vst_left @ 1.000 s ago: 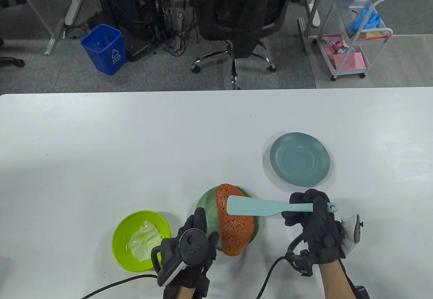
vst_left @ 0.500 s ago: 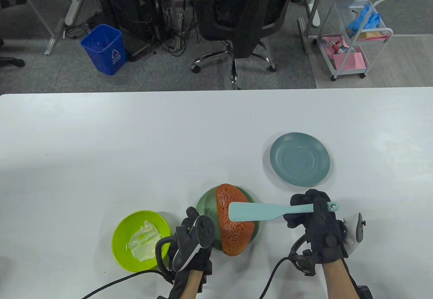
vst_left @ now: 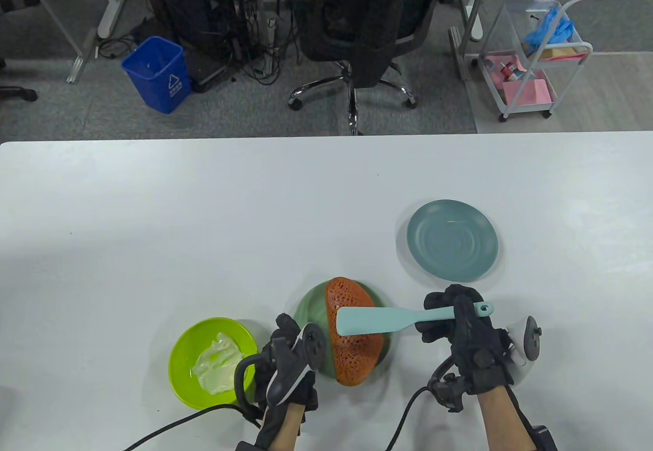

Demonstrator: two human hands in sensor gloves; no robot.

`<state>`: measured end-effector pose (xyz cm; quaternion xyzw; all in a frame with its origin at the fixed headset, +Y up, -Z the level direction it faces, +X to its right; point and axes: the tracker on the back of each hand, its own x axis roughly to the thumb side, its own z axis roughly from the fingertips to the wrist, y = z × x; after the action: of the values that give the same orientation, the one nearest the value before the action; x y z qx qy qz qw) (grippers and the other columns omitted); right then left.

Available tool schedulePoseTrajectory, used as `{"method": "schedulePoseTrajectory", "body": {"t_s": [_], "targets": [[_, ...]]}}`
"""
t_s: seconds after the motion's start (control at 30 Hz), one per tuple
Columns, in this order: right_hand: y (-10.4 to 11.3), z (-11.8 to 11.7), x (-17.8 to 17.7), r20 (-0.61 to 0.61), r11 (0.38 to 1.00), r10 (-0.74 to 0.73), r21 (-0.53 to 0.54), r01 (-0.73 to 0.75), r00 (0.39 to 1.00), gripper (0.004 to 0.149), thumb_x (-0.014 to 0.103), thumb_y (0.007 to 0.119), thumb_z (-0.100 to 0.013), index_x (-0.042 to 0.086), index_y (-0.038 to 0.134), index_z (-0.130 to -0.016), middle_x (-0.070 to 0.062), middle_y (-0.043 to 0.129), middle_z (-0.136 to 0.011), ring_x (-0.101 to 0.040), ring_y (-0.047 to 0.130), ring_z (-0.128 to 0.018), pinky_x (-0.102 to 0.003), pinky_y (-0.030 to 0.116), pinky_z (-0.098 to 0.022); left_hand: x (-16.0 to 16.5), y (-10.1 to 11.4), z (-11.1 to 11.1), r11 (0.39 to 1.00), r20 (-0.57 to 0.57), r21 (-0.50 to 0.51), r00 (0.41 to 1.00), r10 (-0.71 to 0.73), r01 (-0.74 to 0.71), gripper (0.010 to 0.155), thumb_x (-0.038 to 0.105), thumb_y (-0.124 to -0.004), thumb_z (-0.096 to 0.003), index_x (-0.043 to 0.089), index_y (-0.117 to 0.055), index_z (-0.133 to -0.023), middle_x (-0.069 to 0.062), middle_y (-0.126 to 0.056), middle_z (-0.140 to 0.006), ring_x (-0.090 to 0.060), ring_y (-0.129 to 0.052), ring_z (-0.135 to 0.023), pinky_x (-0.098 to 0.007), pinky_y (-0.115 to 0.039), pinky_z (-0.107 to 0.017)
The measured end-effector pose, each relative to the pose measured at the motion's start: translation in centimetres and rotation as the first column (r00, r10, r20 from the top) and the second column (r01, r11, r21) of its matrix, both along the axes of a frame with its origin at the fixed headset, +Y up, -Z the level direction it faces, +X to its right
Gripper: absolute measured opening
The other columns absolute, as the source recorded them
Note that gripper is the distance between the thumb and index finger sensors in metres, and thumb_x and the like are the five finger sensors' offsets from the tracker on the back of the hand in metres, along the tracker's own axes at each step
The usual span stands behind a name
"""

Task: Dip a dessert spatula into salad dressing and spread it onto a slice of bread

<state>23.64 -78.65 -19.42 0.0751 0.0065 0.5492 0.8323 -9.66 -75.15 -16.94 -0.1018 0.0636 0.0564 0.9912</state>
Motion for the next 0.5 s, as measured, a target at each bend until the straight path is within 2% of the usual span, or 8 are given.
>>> {"method": "schedulePoseTrajectory", "body": {"t_s": [0.5], "targets": [[-0.6, -0.4, -1.1, -0.008, 0.996, 0.075, -0.053, -0.076, 0.997, 0.048, 0.043, 0.071, -0.064, 0.015, 0.053, -0.099, -0.026, 0.069, -0.091, -0.052, 0.093, -0.057, -0.047, 0.088, -0.038, -0.8, -0.4, -0.3, 0.992, 0.001, 0.008, 0.992, 0.122, -0.122, 0.059, 0.035, -0.083, -0.0614, -0.001, -0.071, -0.106, -0.011, -0.097, -0.075, -0.015, -0.111, -0.041, -0.027, -0.098, -0.030]]}}
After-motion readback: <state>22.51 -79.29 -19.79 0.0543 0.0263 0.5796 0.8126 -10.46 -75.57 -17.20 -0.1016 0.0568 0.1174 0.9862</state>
